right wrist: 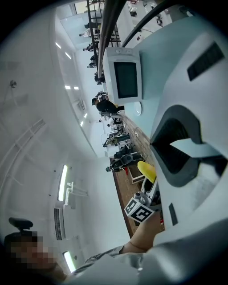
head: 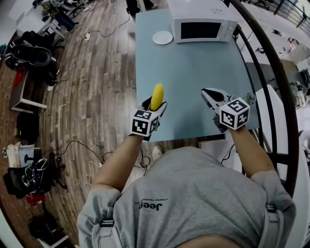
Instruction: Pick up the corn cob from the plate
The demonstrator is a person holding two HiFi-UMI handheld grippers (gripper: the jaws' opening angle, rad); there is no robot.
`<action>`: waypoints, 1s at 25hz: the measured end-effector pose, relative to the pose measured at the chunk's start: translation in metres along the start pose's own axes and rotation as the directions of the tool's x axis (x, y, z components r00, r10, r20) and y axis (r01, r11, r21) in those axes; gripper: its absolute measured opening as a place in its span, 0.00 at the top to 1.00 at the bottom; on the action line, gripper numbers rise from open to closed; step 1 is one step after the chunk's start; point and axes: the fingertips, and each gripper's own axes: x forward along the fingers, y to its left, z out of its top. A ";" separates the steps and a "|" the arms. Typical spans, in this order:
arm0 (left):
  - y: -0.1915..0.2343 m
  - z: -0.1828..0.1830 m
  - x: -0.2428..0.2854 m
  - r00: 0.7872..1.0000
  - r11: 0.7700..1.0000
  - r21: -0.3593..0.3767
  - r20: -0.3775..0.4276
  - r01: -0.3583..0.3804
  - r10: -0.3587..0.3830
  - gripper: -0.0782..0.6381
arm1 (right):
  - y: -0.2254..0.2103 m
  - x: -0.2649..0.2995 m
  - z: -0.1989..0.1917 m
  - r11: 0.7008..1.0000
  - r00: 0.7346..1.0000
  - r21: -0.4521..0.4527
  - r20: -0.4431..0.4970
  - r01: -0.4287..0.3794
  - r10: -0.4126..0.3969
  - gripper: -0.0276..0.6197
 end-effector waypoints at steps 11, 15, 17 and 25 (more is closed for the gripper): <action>-0.012 -0.074 0.047 0.988 0.999 -0.041 -0.150 0.031 -0.037 0.52 | -0.017 0.011 -0.065 0.998 0.995 0.052 -0.101 0.031 -0.026 0.93; -0.021 -0.092 0.052 0.982 0.998 -0.047 -0.182 0.044 -0.052 0.52 | -0.017 0.015 -0.079 0.998 0.992 0.061 -0.123 0.026 -0.019 0.93; -0.024 -0.099 0.054 0.980 0.997 -0.052 -0.192 0.049 -0.058 0.52 | -0.017 0.018 -0.084 0.998 0.991 0.065 -0.131 0.022 -0.013 0.93; -0.031 -0.099 0.051 0.980 0.996 -0.062 -0.187 0.064 -0.075 0.52 | -0.014 0.025 -0.089 0.997 0.990 0.078 -0.139 0.008 0.003 0.93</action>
